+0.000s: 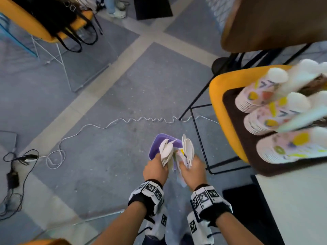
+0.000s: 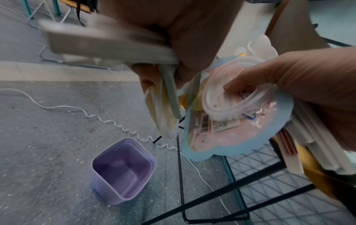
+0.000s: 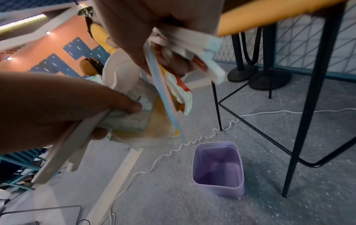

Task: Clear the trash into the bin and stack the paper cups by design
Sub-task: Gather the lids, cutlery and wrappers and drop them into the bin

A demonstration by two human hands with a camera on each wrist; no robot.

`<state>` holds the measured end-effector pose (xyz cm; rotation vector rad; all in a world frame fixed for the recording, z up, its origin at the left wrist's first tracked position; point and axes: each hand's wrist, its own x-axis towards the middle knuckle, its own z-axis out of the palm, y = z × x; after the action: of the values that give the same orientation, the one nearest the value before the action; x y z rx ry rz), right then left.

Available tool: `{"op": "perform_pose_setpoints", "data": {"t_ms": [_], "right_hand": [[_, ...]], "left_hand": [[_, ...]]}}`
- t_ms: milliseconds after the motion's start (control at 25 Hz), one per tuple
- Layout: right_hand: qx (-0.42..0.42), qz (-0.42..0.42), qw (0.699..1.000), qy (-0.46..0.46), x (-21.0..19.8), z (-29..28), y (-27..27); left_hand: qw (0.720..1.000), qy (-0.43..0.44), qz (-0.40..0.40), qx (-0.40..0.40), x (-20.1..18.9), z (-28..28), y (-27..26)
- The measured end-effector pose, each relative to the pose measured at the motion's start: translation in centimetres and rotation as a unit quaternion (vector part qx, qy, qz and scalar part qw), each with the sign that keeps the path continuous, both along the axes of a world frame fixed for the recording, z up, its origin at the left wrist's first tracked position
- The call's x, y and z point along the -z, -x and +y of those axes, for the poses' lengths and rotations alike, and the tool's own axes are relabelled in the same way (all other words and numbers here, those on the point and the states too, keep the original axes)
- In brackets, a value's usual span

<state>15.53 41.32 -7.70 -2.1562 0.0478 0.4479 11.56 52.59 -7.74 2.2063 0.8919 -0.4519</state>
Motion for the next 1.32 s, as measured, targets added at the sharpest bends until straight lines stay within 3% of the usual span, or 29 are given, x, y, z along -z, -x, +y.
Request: {"op": "perform_pose_setpoints", "data": {"t_ms": [240, 600, 800, 920, 1080, 1240, 1320], "right_hand": [[-0.045, 0.035, 0.997, 0.043, 11.3, 4.6, -4.5], [-0.036, 0.076, 0.995, 0.056, 29.8, 7.2, -10.1], [-0.058, 0.125, 0.984, 0.11, 38.6, 6.8, -11.0], [-0.085, 0.197, 0.971, 0.11, 41.3, 6.7, -11.1], [-0.086, 0.252, 0.96, 0.088, 40.4, 6.8, -11.3], [-0.094, 0.272, 0.955, 0.068, 36.8, 7.2, -10.4], [-0.107, 0.275, 0.954, 0.057, 32.6, 7.8, -10.1]], "left_hand": [[0.998, 0.049, 0.025, -0.029, 11.3, 4.3, -4.1], [0.994, 0.06, 0.04, -0.081, 32.4, 6.3, -9.7], [0.991, 0.08, 0.06, -0.087, 40.3, 6.1, -10.5], [0.982, 0.152, 0.049, -0.097, 42.6, 6.0, -10.3], [0.975, 0.202, 0.048, -0.083, 43.0, 6.4, -9.7], [0.974, 0.214, 0.028, -0.064, 38.7, 6.5, -8.9], [0.979, 0.201, 0.016, -0.036, 34.9, 6.5, -8.7]]}}
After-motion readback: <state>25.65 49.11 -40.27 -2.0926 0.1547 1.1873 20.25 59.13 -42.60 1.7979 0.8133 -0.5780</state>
